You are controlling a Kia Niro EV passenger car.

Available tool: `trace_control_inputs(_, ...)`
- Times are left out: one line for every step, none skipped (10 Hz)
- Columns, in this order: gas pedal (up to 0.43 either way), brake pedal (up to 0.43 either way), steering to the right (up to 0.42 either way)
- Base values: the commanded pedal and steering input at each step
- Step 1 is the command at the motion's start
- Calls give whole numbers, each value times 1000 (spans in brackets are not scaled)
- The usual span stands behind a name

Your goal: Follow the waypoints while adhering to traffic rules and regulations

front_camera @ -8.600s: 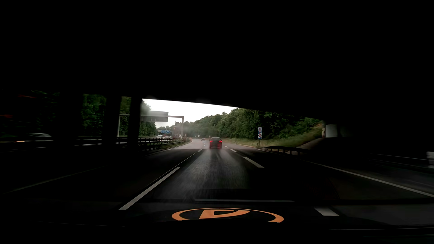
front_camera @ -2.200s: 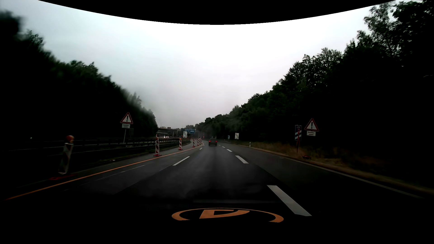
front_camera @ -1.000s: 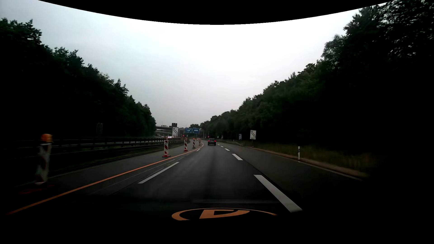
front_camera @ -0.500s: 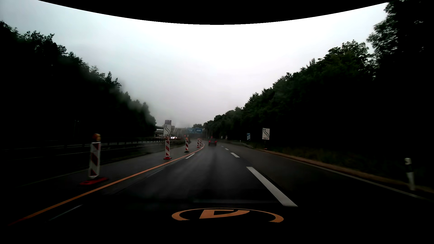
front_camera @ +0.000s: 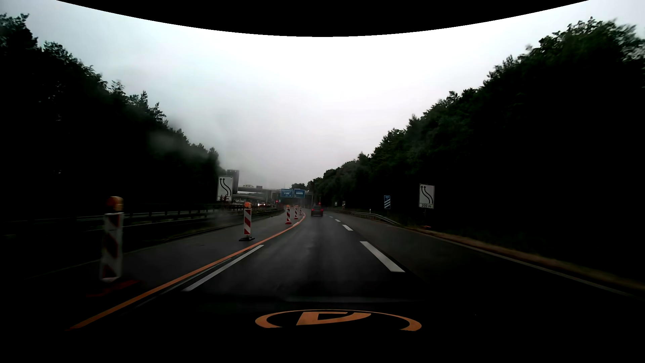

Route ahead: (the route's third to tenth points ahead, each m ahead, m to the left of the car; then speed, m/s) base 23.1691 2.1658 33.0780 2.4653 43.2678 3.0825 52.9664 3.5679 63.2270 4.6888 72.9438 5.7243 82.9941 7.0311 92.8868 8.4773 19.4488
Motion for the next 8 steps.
trace_control_inputs(118,0,-9)
trace_control_inputs(98,0,-8)
trace_control_inputs(98,0,-7)
trace_control_inputs(98,0,-7)
trace_control_inputs(98,0,-4)
trace_control_inputs(98,0,-2)
trace_control_inputs(98,0,-2)
trace_control_inputs(98,0,-2)
